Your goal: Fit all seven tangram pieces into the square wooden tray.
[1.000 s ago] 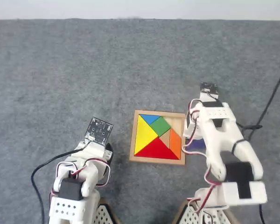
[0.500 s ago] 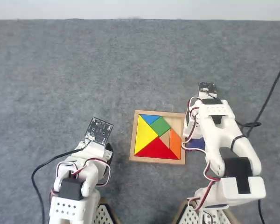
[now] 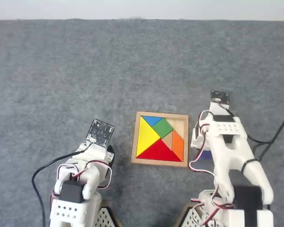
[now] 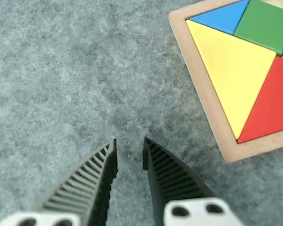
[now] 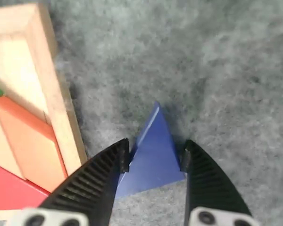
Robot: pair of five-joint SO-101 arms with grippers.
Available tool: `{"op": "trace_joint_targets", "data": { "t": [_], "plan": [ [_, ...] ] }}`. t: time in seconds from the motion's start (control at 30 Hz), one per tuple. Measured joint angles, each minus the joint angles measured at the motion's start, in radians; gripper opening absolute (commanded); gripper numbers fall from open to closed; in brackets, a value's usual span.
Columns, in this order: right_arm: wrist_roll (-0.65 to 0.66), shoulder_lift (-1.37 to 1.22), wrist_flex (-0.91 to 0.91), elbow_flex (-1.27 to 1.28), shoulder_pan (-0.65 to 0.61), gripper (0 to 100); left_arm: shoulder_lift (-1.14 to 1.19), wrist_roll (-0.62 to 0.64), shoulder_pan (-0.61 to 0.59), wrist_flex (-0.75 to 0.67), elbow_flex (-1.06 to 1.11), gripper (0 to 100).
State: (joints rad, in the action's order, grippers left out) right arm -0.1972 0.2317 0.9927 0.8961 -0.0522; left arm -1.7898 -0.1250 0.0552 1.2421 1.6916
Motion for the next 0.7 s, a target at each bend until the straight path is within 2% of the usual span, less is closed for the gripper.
{"op": "trace_joint_targets", "data": {
  "t": [0.13, 0.3, 0.7],
  "plan": [
    [0.000, -0.005, 0.002, 0.000, 0.000, 18.8, 0.000, 0.000, 0.000, 0.000, 0.000, 9],
    [0.000, -0.041, 0.018, -0.005, 0.002, 11.0, 0.000, 0.000, 0.000, 0.000, 0.000, 9],
    [0.071, -0.068, 0.012, -0.072, 0.118, 4.7, 0.000, 0.000, 0.000, 0.000, 0.000, 9]
  ]
}}
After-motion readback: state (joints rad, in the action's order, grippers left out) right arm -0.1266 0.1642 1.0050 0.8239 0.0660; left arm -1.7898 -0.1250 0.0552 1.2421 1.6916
